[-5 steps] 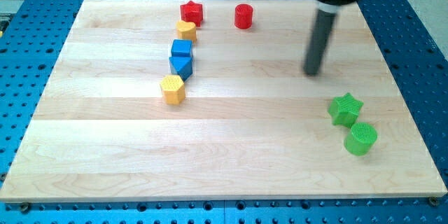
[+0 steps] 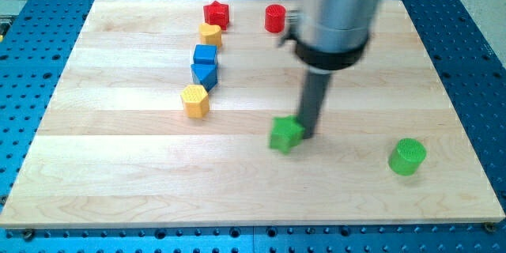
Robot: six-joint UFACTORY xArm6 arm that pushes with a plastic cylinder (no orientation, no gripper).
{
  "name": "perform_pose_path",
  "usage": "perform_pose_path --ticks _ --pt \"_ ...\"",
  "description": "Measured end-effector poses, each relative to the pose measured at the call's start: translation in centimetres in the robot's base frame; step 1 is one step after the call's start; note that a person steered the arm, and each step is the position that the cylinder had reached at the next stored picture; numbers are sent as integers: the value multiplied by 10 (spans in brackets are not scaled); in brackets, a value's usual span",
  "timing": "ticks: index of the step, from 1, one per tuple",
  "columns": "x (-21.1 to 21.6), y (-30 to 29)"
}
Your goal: Move the green star to the left of the red star
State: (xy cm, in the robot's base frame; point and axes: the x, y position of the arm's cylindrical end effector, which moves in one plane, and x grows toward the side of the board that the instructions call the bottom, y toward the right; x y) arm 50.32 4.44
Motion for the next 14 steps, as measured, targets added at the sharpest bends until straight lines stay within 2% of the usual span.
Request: perform_pose_path --ticks 2,3,5,6,9,10,11,12,14 --pt "32 -13" --pt "33 -103" --pt "57 -166" --pt "22 -214" --pt "-162 -223" --pt "-155 -223" --pt "-154 -251" --pt "-190 -257" --pt "-230 -228"
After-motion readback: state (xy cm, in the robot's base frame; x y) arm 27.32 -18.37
